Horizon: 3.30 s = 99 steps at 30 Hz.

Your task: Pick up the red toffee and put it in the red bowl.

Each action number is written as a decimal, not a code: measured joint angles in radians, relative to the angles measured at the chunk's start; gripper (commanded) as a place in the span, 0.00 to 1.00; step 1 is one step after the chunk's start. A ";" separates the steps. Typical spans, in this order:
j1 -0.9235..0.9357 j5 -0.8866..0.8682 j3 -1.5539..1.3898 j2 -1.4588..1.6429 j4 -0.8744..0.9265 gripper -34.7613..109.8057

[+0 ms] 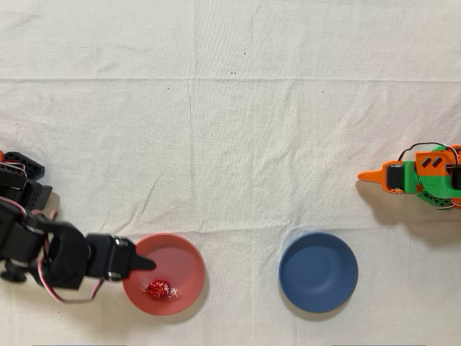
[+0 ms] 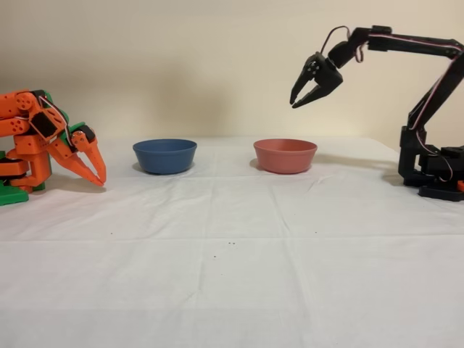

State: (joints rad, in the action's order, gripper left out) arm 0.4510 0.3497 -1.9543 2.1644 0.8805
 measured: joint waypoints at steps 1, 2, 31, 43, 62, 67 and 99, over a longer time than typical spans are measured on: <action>-0.015 0.000 -0.037 0.031 -0.025 0.24; -0.032 0.002 -0.075 0.064 -0.058 0.24; -0.244 -0.370 -1.022 0.956 -0.147 0.25; -0.296 -0.437 -1.083 1.026 -0.023 0.25; -0.344 -0.414 -1.089 1.035 -0.009 0.25; -0.344 -0.414 -1.089 1.035 -0.009 0.25; -0.344 -0.414 -1.089 1.035 -0.009 0.25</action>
State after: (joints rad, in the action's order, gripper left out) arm 0.1074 -0.0644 -3.0434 3.1999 0.8713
